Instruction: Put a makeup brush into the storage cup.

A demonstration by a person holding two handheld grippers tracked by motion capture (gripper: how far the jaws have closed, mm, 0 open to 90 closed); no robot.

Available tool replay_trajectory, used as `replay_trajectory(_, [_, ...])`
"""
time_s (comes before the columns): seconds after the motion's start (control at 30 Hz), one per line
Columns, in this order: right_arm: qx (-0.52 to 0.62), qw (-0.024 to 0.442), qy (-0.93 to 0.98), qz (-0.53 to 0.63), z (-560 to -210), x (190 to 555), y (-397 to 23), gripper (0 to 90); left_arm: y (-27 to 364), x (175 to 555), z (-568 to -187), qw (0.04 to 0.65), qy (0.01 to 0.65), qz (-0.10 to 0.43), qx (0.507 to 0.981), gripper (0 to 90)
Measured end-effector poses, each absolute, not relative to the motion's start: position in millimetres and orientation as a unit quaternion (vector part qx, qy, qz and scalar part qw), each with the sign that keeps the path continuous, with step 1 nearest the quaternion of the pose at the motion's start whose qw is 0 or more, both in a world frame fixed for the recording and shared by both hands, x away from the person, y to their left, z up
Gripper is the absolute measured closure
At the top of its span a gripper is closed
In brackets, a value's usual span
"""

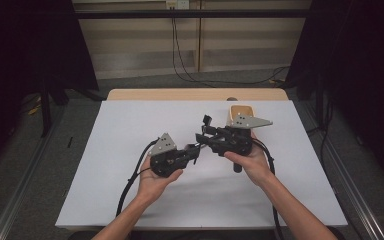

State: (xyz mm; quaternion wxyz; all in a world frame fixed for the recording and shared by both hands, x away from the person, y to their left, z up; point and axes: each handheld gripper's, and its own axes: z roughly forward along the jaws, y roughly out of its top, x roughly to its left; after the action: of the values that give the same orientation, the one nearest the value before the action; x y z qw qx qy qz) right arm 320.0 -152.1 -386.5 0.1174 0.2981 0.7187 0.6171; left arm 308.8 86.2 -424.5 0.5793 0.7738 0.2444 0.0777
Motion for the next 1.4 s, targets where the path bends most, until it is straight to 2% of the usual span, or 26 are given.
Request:
replay_trajectory(0.07, [0.298, 0.111, 0.717, 0.62, -387.3, 320.4, -153.2, 69.5, 85.5, 308.9, -425.3, 0.578, 0.244, 0.076, 0.775, 86.3])
replay_trajectory(0.23, [0.297, 0.096, 0.719, 0.62, -388.2, 320.7, -154.0, 82.5, 83.3, 307.5, -426.1, 0.576, 0.238, 0.078, 0.778, 86.3])
replay_trajectory(0.67, [0.293, 0.08, 0.722, 0.622, -387.4, 319.2, -152.2, 85.9, 81.7, 306.0, -428.0, 0.572, 0.229, 0.092, 0.782, 85.7])
replay_trajectory(0.87, [0.285, 0.082, 0.722, 0.625, -386.1, 318.0, -151.5, 86.0, 82.5, 305.5, -427.9, 0.573, 0.234, 0.095, 0.78, 81.8])
replay_trajectory(1.17, [0.285, 0.088, 0.721, 0.625, -384.9, 318.0, -153.1, 86.0, 84.5, 307.7, -425.1, 0.565, 0.256, 0.088, 0.779, 61.8])
replay_trajectory(1.27, [0.286, 0.088, 0.72, 0.626, -384.7, 318.3, -154.1, 86.0, 85.9, 308.2, -423.0, 0.564, 0.265, 0.092, 0.777, 50.0])
replay_trajectory(1.4, [0.287, 0.087, 0.719, 0.627, -384.4, 318.5, -155.3, 85.9, 87.7, 308.7, -420.4, 0.552, 0.294, 0.116, 0.772, 29.2])
